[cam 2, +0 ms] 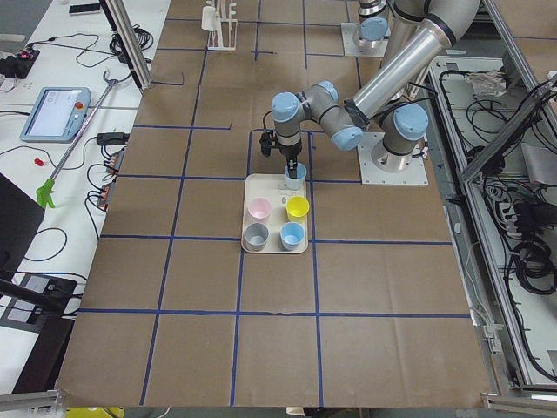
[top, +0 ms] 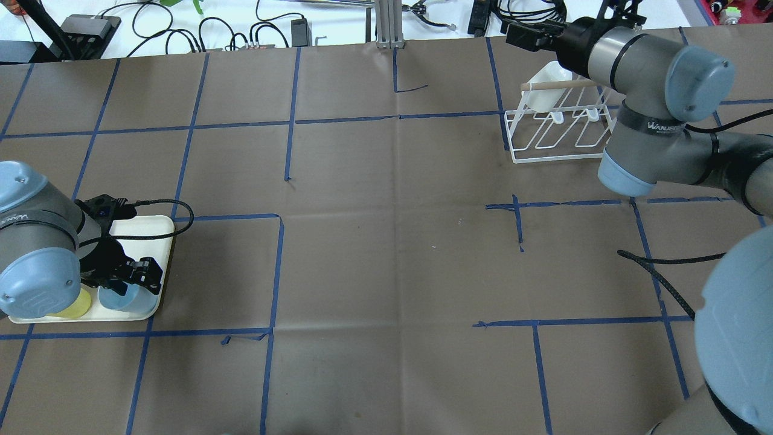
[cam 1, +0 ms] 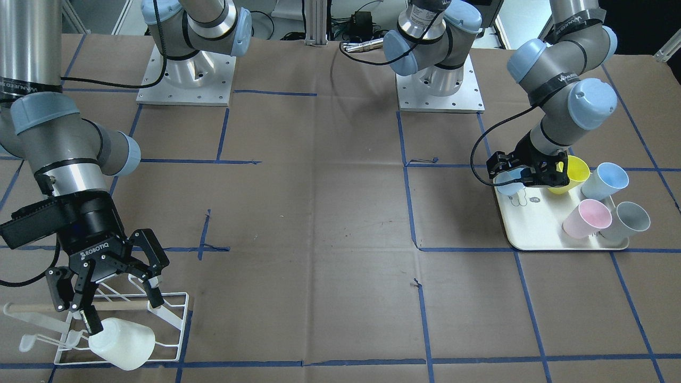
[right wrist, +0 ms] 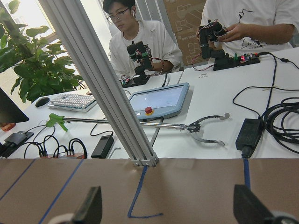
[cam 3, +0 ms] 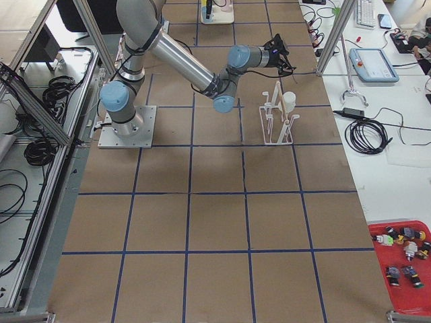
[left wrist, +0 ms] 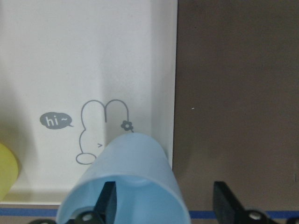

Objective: Transfer IKEA cup to right arm and place on rack

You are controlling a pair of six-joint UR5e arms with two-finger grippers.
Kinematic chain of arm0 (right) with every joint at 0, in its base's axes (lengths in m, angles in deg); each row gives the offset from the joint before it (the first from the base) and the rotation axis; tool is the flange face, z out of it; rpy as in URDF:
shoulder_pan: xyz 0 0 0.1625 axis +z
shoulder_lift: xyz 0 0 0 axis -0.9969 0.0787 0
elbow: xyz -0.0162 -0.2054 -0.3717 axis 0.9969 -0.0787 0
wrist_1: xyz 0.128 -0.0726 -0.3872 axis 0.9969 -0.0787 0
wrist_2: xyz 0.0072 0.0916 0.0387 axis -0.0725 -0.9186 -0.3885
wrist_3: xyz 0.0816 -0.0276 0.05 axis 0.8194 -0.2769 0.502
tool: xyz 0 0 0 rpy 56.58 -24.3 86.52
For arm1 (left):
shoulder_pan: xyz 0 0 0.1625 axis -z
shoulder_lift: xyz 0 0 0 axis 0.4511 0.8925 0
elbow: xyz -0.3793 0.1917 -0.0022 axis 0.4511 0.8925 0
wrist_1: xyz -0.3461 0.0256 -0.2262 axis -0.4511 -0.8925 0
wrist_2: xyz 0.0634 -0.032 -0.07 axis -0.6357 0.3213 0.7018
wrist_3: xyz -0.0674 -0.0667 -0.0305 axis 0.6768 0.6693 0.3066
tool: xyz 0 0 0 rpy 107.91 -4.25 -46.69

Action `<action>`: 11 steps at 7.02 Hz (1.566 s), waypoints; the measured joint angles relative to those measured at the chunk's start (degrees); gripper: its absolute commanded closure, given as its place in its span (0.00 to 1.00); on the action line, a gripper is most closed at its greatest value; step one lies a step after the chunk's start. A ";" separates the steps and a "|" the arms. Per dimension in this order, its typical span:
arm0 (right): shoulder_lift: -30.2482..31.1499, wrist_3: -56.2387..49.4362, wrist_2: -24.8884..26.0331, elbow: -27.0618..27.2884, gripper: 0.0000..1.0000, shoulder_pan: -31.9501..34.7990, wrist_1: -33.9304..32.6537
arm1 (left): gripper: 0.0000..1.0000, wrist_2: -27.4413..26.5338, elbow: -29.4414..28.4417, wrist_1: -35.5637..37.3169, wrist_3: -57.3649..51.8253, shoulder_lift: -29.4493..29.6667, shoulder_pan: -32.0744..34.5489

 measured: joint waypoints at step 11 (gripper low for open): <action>2.51 57.86 0.70 5.58 0.00 7.54 -5.34 | 1.00 1.13 -39.66 -43.09 6.91 0.35 4.42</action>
